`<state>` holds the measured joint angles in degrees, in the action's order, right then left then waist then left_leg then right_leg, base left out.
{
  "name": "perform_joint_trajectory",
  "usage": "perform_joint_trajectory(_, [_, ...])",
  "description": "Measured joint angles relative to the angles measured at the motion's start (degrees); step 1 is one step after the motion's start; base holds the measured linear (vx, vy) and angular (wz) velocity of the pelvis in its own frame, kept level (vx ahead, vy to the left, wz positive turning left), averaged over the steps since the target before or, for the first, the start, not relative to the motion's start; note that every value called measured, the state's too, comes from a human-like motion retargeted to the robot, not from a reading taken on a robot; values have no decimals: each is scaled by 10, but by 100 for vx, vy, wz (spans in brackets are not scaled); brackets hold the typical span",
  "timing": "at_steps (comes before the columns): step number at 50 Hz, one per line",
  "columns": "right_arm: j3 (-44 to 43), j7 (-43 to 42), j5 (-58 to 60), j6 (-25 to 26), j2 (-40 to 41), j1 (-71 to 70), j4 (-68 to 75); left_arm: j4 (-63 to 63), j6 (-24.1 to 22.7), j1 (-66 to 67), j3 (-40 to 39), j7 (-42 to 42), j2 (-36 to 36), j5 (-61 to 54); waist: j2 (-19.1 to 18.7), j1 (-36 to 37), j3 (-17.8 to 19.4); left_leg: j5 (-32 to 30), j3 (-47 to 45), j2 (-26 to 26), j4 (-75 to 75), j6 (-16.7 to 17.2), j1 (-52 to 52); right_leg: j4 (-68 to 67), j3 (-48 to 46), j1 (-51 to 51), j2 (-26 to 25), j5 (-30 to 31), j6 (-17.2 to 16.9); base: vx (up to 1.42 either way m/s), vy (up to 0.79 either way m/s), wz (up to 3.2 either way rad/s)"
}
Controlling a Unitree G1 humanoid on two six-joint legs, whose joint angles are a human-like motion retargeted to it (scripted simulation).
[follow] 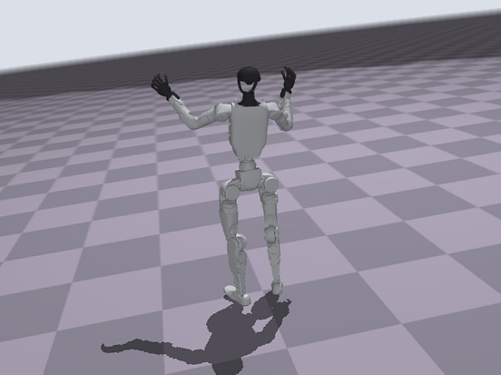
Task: In place motions
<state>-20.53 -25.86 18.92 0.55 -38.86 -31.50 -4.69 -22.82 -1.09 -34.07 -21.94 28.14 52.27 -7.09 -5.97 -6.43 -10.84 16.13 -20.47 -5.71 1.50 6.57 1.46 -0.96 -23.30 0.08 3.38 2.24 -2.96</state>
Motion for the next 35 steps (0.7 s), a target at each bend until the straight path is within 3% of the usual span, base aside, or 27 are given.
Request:
perform_joint_trajectory(4, [-7, 1, -71, 8, 34, -6, 24, -23, 46, -6, -28, -49, -31, -110, -1, -1, 0, 0, 0, 0, 0, 0, 2, 0, 0, 2, 0, 0, 0, 0, 0, 0])
perform_joint_trajectory(6, [-4, 7, -101, 6, 43, -12, 23, -23, 40, -7, -33, -83, -32, -150, -1, -1, 0, 0, -1, 0, 0, 0, 3, 0, 1, 2, 0, 0, 0, 0, 0, 0])
perform_joint_trajectory(10, [11, 11, -103, -5, 33, -18, -1, -8, 18, -11, -21, -63, -22, -154, -2, 0, -2, 0, -1, 0, -1, 0, 3, 0, 1, 2, 0, 0, 0, 0, 0, 0])
perform_joint_trajectory(14, [41, 19, -40, -28, -1, -28, -43, 33, -5, -14, 8, -34, 12, -85, -2, -1, -3, 0, -1, 1, -1, 0, 2, 0, 1, 1, 0, -1, 0, 0, 0, 0])
perform_joint_trajectory(20, [96, 14, 80, -98, -70, -55, -118, 115, -79, -46, 95, -27, 59, 25, -2, 2, -5, 1, 0, 1, 0, 0, 0, -1, 1, -1, 1, -1, 0, 0, 0, 0])
perform_joint_trajectory(25, [149, 10, 147, -123, -111, -91, -173, 182, -100, -92, 168, -35, 110, 165, -3, 3, -5, 1, 2, 1, 0, -1, -1, -1, 0, 0, 1, -1, 0, 0, 0, 0])
perform_joint_trajectory(28, [183, 24, 152, -131, -123, -117, -187, 215, -92, -119, 196, -10, 139, 291, -4, 3, -4, 1, 2, 1, 1, -1, -1, -1, 0, 0, 1, -1, 0, 0, 0, 0])
perform_joint_trajectory(31, [195, 27, 174, -119, -128, -134, -187, 229, -52, -137, 208, 25, 150, 408, -5, 4, -1, 1, 1, 1, 1, -1, 0, -1, 1, 0, 1, -1, 0, 0, 0, 0])
perform_joint_trajectory(35, [177, 24, 195, -75, -109, -128, -155, 209, -18, -139, 203, 33, 134, 436, -5, 4, 0, 1, 1, 2, 2, -1, -1, -1, 1, -1, 2, 0, -1, 0, 0, 0])
